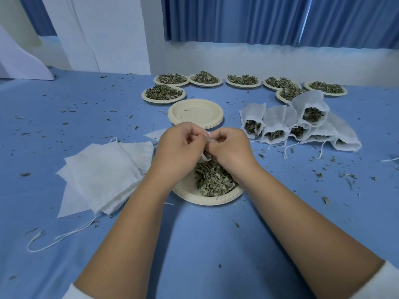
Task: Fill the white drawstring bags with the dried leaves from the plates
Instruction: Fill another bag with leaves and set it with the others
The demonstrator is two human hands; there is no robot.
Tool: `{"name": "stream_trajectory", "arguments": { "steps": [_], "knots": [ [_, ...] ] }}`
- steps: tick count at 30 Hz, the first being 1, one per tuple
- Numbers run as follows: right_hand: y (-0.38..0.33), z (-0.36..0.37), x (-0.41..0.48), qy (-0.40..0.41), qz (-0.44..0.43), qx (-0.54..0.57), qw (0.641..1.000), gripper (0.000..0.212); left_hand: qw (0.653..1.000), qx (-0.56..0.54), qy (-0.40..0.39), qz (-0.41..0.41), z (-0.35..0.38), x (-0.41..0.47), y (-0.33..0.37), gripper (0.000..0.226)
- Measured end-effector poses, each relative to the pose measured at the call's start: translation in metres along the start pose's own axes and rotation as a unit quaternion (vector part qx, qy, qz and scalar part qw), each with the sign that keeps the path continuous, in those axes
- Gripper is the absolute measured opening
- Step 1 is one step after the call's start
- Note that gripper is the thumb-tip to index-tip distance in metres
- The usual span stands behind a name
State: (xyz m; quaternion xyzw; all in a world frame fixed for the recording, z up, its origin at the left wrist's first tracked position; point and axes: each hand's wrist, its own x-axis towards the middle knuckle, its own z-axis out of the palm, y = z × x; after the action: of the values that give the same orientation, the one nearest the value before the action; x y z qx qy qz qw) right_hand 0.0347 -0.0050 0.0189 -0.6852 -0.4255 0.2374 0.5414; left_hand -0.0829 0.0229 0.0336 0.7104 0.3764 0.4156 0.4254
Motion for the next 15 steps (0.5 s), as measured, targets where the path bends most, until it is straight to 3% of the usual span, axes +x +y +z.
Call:
{"name": "stream_trajectory", "arguments": {
  "steps": [4, 7, 9, 12, 15],
  "knots": [
    [0.002, 0.003, 0.007, 0.042, -0.019, -0.09, 0.995, 0.026, 0.998, 0.018, -0.049, 0.023, 0.004, -0.003, 0.001, 0.013],
    [0.002, 0.003, 0.007, 0.028, -0.019, -0.084, 0.996, 0.019, 1.0, 0.016, -0.018, 0.012, 0.004, -0.001, -0.001, 0.012],
    [-0.001, -0.001, 0.006, -0.028, -0.012, -0.037, 0.999, 0.002, 0.999, 0.02, 0.03, -0.001, 0.002, 0.001, -0.003, 0.012],
    [-0.009, -0.014, 0.003, -0.164, 0.028, -0.002, 0.986, 0.027, 0.995, 0.023, 0.098, 0.006, -0.003, 0.004, -0.006, 0.018],
    [-0.02, -0.032, -0.003, -0.213, 0.008, -0.151, 0.965, 0.028, 0.989, 0.026, 0.149, 0.006, -0.008, 0.008, -0.009, 0.021]
  ]
}}
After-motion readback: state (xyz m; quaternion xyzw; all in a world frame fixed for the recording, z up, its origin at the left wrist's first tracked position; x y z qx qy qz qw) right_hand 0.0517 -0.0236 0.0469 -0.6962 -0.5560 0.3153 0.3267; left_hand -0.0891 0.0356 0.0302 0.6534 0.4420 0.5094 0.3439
